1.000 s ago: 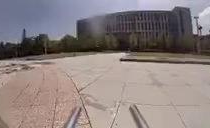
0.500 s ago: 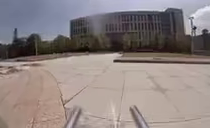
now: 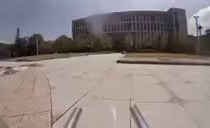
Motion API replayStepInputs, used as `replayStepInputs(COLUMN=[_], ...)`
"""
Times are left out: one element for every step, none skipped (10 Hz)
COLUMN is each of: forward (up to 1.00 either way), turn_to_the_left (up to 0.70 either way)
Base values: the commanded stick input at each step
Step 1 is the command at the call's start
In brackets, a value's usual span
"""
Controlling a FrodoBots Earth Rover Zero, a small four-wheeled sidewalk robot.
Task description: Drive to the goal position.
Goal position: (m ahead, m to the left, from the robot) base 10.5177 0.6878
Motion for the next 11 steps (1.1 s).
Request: replayStepInputs(forward=[0.7,0.7,0.7,0.7,0.7,0.7,0.7,0.7,0.7,0.7,0.7], turn_to_the_left=[0.03,-0.02,-0.17,-0.32,-0.32,-0.32,-0.32,-0.32,-0.32,-0.32,-0.22])
